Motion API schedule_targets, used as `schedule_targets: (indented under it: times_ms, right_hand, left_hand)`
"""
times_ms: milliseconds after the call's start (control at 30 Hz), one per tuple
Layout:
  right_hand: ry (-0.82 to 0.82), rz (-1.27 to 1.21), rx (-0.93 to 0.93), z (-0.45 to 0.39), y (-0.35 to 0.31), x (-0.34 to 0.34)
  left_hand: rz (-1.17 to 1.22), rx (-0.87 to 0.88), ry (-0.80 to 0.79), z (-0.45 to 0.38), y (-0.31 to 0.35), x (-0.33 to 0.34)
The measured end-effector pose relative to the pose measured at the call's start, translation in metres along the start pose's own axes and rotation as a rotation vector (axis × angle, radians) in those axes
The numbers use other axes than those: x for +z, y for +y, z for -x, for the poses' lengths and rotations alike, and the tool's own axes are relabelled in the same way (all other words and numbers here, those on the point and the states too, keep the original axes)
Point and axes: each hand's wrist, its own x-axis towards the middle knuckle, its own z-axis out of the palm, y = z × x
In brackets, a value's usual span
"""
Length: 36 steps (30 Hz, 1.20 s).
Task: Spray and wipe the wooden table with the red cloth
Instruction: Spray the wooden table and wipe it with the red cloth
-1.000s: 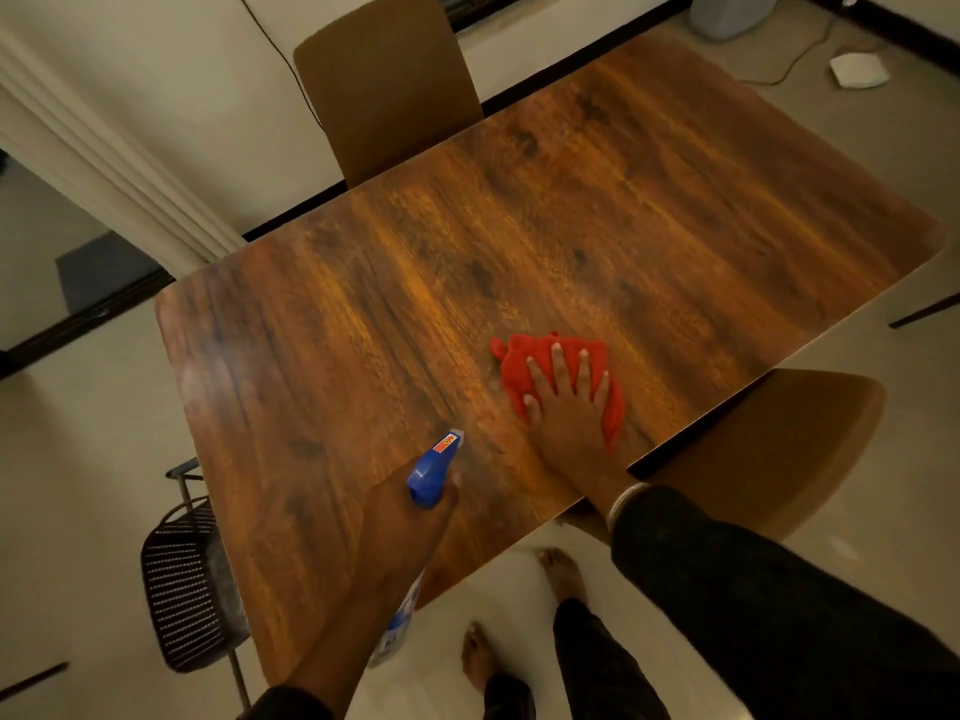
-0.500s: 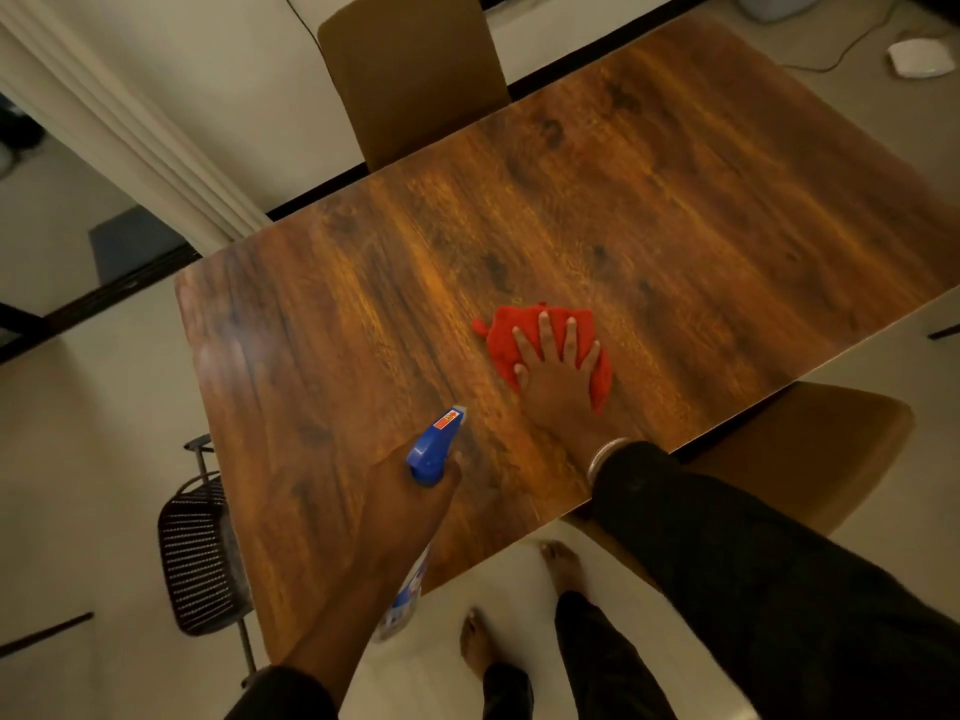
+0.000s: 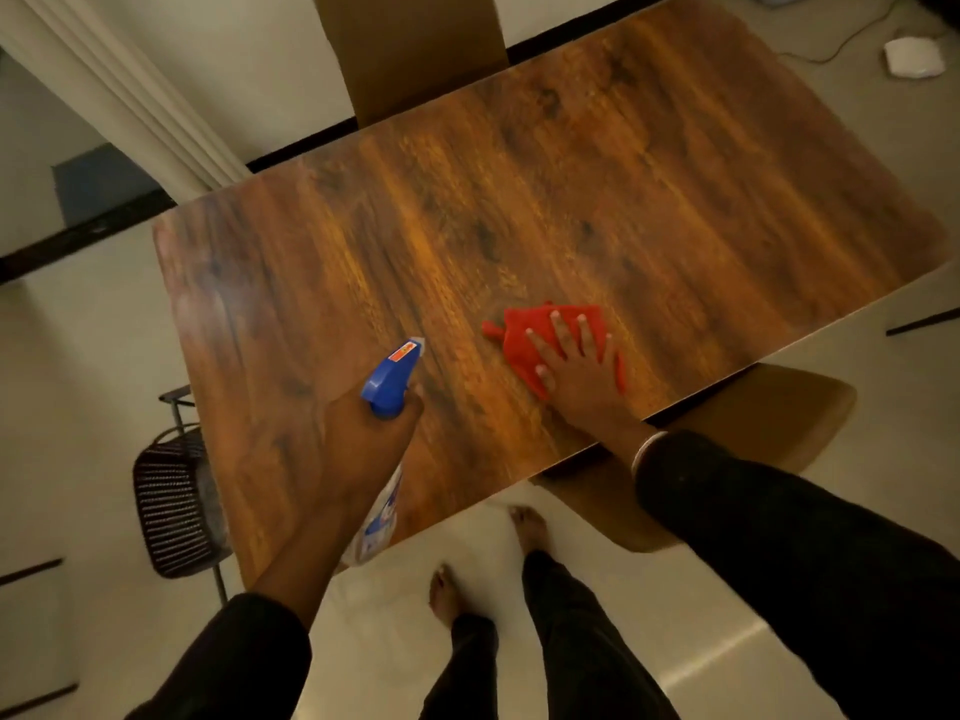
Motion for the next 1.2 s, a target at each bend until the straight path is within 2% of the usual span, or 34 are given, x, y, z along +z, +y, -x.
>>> schedule_targets:
  times_ms: [67,133,200,333,400,467,533,633,700,800,867,967,1067,1133,1200]
  right_hand:
    - [0.019,-0.054,0.110,-0.002,-0.010,-0.001]
    - [0.055,-0.098,0.209,0.006,-0.053,0.014]
    - [0.041,-0.105,0.203,0.020,-0.114,0.038]
    - [-0.078,-0.081,-0.133,0.063,-0.223,0.086]
    - [-0.126,0.015,-0.313,0.078,-0.231,0.098]
    - [-0.086,0.060,-0.365,0.073,-0.202,0.092]
    - [-0.008,0.044,-0.256,0.061,-0.154,0.076]
    - [0.080,-0.019,0.129,0.048,-0.072,0.041]
    - [0.089,-0.142,0.350,0.045,-0.043,0.025]
    - [0.106,-0.215,0.534,0.052,-0.065,0.035]
    - [0.107,-0.205,0.552,0.067,-0.110,0.059]
    - [0.069,-0.204,0.380,0.094,-0.188,0.100]
    - [-0.001,-0.153,0.038,0.114,-0.260,0.136]
    - [-0.034,-0.056,-0.148,0.118,-0.285,0.151]
    - [-0.064,0.025,-0.301,0.112,-0.278,0.149]
  left_hand:
    - [-0.002,-0.028,-0.047,0.003,-0.006,-0.007]
    - [-0.006,0.028,0.024,0.014,-0.011,-0.012]
    - [-0.011,0.069,0.096,0.024,-0.015,-0.019]
    - [0.001,0.104,0.083,0.034,-0.022,-0.036]
    - [0.031,0.142,0.094,0.038,-0.027,-0.042]
    - [0.026,0.164,0.090,0.040,-0.028,-0.047]
    - [0.014,0.141,0.079,0.038,-0.030,-0.049]
    - [0.021,-0.023,0.014,0.037,-0.031,-0.048]
    - [0.045,-0.032,-0.002,0.041,-0.032,-0.050]
    - [0.097,0.086,0.066,0.051,-0.033,-0.057]
    - [0.109,0.122,0.075,0.055,-0.035,-0.064]
    - [0.117,0.140,0.096,0.056,-0.045,-0.072]
    - [0.098,0.144,0.095,0.056,-0.054,-0.079]
    - [0.089,0.147,0.077,0.058,-0.056,-0.080]
    - [0.074,0.129,0.070,0.057,-0.056,-0.079]
